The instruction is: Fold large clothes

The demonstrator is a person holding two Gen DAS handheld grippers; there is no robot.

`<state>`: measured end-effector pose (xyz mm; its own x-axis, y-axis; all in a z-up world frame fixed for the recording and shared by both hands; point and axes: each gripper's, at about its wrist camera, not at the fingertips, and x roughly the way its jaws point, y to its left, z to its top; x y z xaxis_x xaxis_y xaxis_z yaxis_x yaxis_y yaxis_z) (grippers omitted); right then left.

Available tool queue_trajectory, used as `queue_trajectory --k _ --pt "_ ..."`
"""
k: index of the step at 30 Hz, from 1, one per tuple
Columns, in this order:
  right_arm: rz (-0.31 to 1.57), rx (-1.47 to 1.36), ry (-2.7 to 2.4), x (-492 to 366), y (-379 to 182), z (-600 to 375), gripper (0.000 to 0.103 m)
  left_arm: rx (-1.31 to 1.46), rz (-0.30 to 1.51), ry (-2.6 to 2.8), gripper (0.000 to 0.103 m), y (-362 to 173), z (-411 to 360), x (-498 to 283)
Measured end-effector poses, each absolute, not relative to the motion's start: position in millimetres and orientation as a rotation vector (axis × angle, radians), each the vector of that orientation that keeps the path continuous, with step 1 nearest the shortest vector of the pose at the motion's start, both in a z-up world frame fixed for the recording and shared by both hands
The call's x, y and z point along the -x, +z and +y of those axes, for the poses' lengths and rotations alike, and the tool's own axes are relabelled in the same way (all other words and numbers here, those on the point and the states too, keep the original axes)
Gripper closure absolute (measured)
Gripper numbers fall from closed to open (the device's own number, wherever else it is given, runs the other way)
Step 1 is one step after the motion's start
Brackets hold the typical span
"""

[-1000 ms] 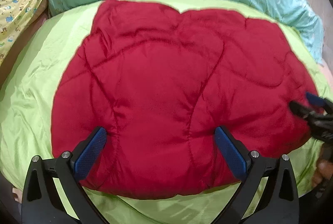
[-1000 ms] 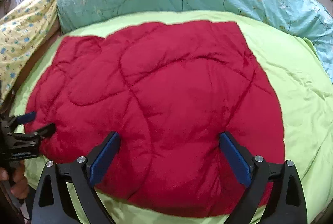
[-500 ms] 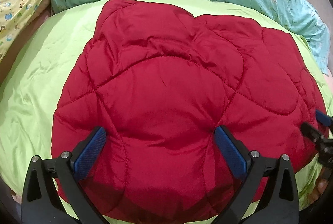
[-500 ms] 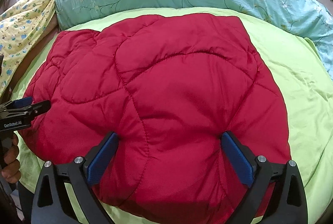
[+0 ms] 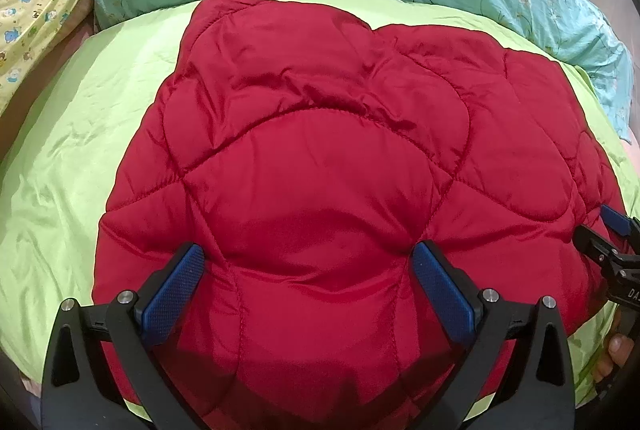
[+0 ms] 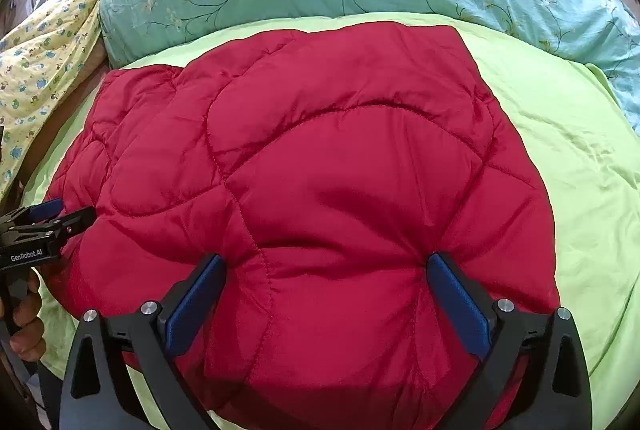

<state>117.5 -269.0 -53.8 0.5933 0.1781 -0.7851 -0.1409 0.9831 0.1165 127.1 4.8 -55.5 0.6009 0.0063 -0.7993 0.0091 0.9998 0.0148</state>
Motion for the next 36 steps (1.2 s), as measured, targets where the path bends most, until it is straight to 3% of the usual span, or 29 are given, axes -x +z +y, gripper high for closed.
queue_trajectory --k 10,36 --pt "0.901 -0.069 0.191 -99.7 -31.8 -271.0 0.007 -0.023 0.889 -0.037 0.0 -37.1 6.8 -96.4" --pt "0.785 -0.034 0.195 27.5 7.9 -235.4 0.005 -0.023 0.858 0.078 0.0 -19.5 1.3 9.5"
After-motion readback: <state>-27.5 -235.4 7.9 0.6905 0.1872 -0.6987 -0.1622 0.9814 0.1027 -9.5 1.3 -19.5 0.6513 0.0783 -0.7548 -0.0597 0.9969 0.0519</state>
